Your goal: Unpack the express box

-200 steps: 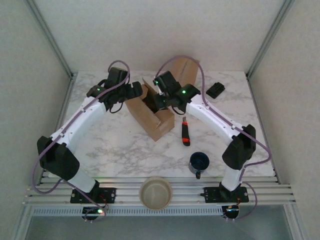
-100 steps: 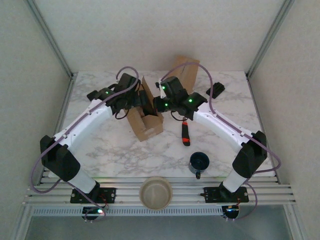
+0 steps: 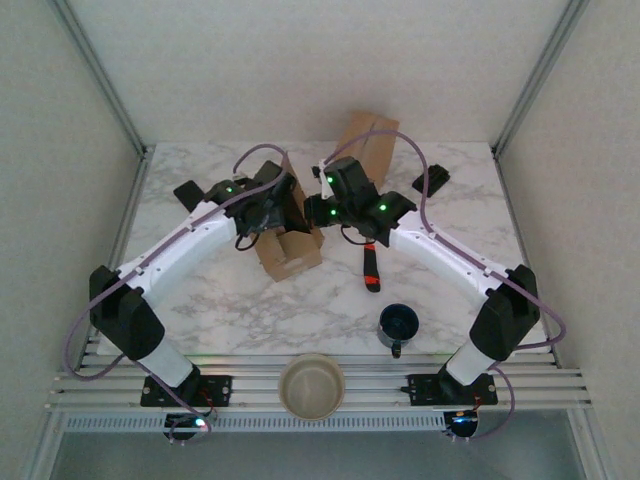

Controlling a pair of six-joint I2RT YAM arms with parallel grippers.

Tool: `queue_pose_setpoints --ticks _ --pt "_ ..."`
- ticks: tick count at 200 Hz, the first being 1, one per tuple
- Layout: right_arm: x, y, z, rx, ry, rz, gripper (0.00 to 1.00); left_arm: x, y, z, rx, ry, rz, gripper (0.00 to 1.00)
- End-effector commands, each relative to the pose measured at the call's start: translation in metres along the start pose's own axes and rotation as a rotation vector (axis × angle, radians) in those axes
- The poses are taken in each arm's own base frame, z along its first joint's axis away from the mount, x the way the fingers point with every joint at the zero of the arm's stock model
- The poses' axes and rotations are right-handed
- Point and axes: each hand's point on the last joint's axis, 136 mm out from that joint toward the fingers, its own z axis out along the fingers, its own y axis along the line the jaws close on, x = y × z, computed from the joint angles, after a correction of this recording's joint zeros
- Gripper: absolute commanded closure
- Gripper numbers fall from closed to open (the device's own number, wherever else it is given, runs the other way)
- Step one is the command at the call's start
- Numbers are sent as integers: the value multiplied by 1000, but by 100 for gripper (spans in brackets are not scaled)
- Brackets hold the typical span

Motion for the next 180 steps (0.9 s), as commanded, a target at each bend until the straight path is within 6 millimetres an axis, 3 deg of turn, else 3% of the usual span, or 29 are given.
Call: queue_pose_setpoints --ticks 1,50,95,102,116,136,149,180 --pt "-14 17 -19 -57 -68 -8 100 1 14 -4 -79 -15 5 49" --pt "-7 6 -19 -8 -56 -4 100 -8 26 -25 -53 -75 -27 100" --pt "8 -16 -14 88 -17 29 100 -12 14 -54 205 -161 -68 100" --pt "11 -18 -12 100 -7 34 93 -11 10 -58 254 -169 -70 100" --pt "14 -22 -10 119 6 45 64 -7 4 -61 326 -175 -72 100" --pt "16 -24 -6 131 15 52 44 -2 1 -60 368 -174 -68 100" --pt "19 -25 -1 133 25 55 39 1 1 -59 373 -172 -64 100" --pt "29 -23 15 109 71 78 39 0 0 -59 390 -184 -76 100"
